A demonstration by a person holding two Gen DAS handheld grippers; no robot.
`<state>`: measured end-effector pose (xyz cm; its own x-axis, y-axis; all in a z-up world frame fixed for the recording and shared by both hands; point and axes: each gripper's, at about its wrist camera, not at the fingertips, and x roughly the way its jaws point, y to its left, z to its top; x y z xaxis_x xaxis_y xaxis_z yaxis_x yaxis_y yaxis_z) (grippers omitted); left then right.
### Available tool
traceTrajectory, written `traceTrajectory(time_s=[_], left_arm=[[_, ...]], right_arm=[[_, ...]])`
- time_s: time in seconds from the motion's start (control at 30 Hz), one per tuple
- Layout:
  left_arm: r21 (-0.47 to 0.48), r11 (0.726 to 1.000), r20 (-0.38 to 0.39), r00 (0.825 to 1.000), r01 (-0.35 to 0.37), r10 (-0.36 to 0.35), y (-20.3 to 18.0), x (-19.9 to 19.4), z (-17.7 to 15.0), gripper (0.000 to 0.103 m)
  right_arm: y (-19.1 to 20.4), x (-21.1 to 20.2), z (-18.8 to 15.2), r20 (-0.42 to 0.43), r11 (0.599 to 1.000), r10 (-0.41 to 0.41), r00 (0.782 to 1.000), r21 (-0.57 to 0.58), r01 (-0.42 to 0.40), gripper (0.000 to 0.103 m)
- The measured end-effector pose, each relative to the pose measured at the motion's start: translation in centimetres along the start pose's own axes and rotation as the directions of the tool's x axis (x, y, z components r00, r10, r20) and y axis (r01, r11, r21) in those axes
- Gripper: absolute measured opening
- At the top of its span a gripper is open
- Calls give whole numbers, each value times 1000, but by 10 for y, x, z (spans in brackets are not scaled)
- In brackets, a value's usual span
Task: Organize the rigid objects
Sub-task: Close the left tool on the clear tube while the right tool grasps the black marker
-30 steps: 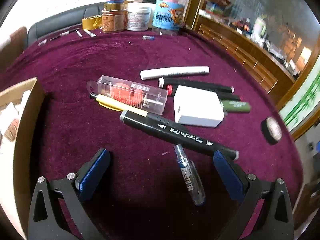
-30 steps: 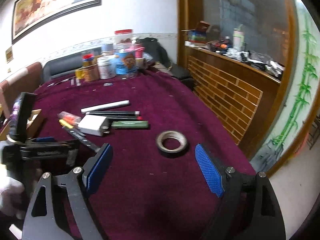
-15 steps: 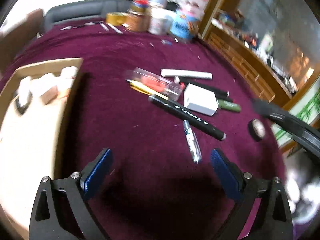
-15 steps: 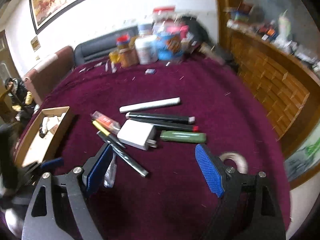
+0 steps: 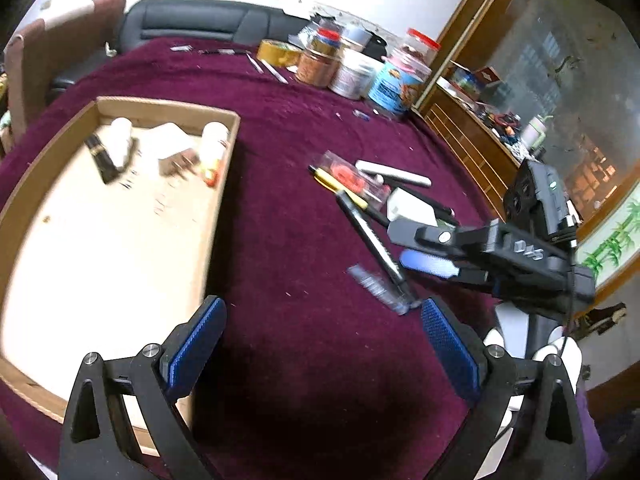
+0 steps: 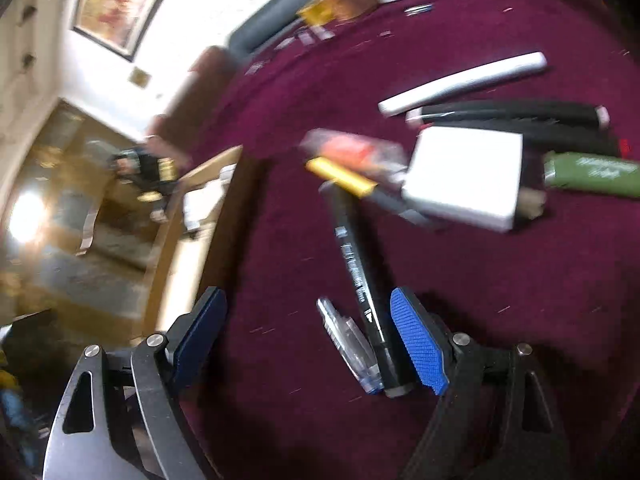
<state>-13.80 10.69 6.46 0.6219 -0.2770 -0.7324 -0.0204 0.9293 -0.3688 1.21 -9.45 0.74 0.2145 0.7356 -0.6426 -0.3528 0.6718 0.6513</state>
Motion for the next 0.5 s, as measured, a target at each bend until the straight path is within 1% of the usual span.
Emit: traceTrajectory(time_s=[0.03, 0.1, 0.13, 0.2, 0.27, 0.33, 0.37, 0.4, 0.43, 0.5], left_arm=[[5, 1000, -5, 1000, 2, -2, -2, 2, -1, 96], [7, 1000, -12, 1000, 8, -8, -4, 4, -2, 96], [6, 1000, -15, 1000, 10, -10, -4, 4, -3, 96], [2, 1000, -16, 1000, 15, -15, -4, 2, -4, 96], [1, 1000, -19, 1000, 21, -21, -5, 2, -5, 96], [7, 1000, -21, 1000, 20, -20, -8, 0, -5, 96], [8, 1000, -21, 1000, 22, -22, -8, 0, -6, 96], [12, 1000, -22, 999, 25, -24, -10, -1, -7, 96], [15, 1000, -22, 999, 25, -24, -11, -2, -8, 96], [22, 999, -20, 999, 26, -26, -14, -5, -9, 96]], right_arm=[[2, -4, -2, 8, 1000, 0, 1000, -12, 0, 85], [5, -12, -3, 34, 997, -69, 997, -44, 71, 85], [8, -15, -5, 53, 987, -140, 989, -73, 144, 85], [12, -17, -9, 74, 962, -243, 967, -112, 251, 84], [17, -15, -13, 87, 941, -301, 950, -133, 311, 82], [22, -9, -9, 80, 922, -339, 937, -168, 348, 73], [25, -3, -7, 76, 912, -358, 931, -185, 366, 71], [29, 4, -4, 73, 900, -379, 923, -203, 386, 65], [32, 10, -2, 71, 888, -396, 916, -224, 401, 58], [39, 27, 3, 61, 863, -432, 900, -262, 432, 51]])
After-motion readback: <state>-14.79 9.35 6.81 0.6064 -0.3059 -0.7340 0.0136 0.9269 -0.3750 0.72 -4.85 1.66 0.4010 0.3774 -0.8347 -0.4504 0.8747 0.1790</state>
